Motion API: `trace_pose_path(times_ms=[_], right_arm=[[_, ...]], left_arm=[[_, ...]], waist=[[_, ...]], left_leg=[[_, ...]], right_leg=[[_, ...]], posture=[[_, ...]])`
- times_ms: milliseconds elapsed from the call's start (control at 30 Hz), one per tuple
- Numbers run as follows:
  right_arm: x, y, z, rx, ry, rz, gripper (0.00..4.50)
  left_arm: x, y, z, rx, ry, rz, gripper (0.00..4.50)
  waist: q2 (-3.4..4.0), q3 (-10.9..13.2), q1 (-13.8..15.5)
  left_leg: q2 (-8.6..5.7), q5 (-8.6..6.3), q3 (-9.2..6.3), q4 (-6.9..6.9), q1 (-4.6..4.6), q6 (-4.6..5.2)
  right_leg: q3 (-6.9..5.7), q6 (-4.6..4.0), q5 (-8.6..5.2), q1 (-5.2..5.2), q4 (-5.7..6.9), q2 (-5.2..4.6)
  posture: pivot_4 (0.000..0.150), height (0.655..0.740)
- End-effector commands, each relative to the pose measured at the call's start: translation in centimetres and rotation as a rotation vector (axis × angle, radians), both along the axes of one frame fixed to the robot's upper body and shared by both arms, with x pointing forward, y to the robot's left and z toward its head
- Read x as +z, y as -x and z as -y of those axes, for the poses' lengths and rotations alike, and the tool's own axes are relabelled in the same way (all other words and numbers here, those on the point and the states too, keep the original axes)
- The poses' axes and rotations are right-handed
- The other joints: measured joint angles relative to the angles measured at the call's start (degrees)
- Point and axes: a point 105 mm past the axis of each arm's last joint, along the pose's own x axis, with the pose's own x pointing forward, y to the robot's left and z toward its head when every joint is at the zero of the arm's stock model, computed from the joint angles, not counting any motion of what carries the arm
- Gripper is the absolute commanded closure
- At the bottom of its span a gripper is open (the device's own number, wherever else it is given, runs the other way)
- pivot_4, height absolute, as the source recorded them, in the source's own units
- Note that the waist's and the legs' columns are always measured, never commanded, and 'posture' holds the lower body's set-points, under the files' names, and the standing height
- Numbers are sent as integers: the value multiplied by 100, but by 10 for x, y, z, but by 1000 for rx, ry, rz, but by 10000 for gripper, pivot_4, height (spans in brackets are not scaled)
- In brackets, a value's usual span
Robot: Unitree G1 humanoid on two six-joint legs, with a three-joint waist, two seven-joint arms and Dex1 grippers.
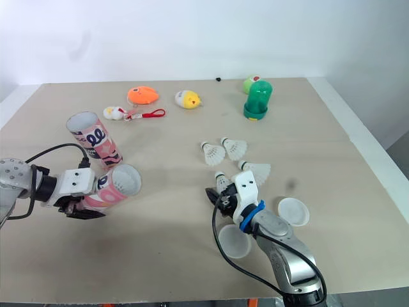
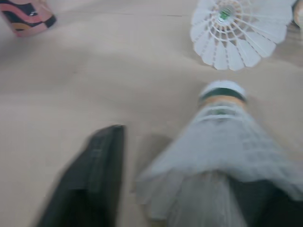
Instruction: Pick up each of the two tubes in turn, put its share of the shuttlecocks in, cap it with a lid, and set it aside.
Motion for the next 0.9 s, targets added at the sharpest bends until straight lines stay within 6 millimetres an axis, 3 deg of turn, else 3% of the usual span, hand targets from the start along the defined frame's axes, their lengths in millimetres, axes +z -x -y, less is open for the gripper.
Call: trace_pose_path(times_ms=[33,100,200,300,400,533,667,900], right_arm=[[12,0,-3,23,-32,37,36442],[18,4,-8,77,-39,60,44736],[47,12,-22,235,-88,144,44736],[90,33,-56,546,-118,253,44736],[106,39,-80,749,-62,290,44736],[104,35,-115,957,111,321,44736],[103,22,-137,1005,222,384,44736],[98,20,-146,1052,271,411,44736]], left_arm=[[-10,3,1,4,-1,-38,10930],[-10,2,1,4,-1,-37,10930],[-10,2,1,4,-2,-37,10930],[-10,0,1,4,-4,-37,10930],[-10,-2,2,3,-3,-35,10930],[-10,-5,4,-7,-3,-34,10930],[-9,-7,5,-10,-4,-26,10930],[-10,-3,4,3,3,-23,10930]], waist=[[1,0,0],[1,0,0],[1,1,-2],[11,8,-16],[1,2,-3],[12,9,-17],[7,5,-4],[7,5,5]], left_leg=[[0,0,0,0,0,0],[0,0,0,0,0,0],[0,0,0,0,0,0],[0,2,0,1,0,3],[0,13,-17,-1,1,21],[0,18,-7,3,1,30],[-3,24,-17,1,-4,39],[-3,24,-17,-1,-9,39]], right_leg=[[0,0,0,0,0,0],[0,0,0,0,0,0],[0,0,0,1,0,0],[0,2,3,0,0,0],[-12,-3,8,6,2,8],[-9,-8,19,2,3,6],[-16,-11,18,1,3,5],[-15,-8,15,-1,5,3]], posture=[[1500,7400],[1500,7400],[1500,7400],[1500,7400],[1500,7400],[1500,7400],[1500,7400],[1500,7400]])
